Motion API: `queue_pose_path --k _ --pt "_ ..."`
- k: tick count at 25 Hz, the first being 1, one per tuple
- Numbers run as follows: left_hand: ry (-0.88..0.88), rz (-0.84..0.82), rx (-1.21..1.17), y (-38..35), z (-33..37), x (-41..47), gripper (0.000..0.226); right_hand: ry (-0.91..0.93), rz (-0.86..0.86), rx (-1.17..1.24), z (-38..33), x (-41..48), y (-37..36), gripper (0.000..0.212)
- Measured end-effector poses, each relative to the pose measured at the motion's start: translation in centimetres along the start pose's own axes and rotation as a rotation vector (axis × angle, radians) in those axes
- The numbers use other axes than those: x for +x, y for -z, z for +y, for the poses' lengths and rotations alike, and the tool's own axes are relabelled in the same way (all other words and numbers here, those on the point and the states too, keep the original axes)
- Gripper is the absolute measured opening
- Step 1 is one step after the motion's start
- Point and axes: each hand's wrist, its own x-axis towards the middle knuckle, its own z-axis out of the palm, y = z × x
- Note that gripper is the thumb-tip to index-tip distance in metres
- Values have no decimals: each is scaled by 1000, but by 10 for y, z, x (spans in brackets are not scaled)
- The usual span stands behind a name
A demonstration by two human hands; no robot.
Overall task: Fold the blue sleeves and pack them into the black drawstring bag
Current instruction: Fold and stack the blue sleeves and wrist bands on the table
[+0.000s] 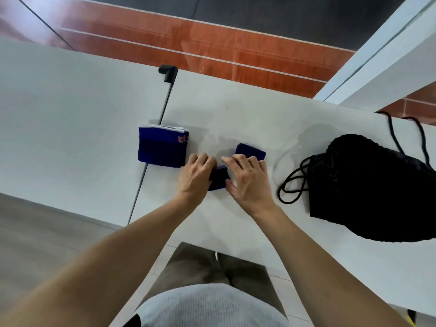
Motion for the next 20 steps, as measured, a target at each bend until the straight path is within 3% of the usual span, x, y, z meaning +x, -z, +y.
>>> queue_pose_path --k 5,8,15,20 --pt "-23 -14 -97 -4 -9 -14 31 48 24 -18 -10 -3 -15 21" --pt "-35 -56 -179 -3 -11 -32 30 53 44 -26 -11 -8 -19 14" --pt "-90 -56 -107 -6 -16 -58 26 84 28 -75 -11 -22 -19 39" --pt "-144 -51 -84 -6 -17 -60 25 -107 184 -209 8 -13 3 54"
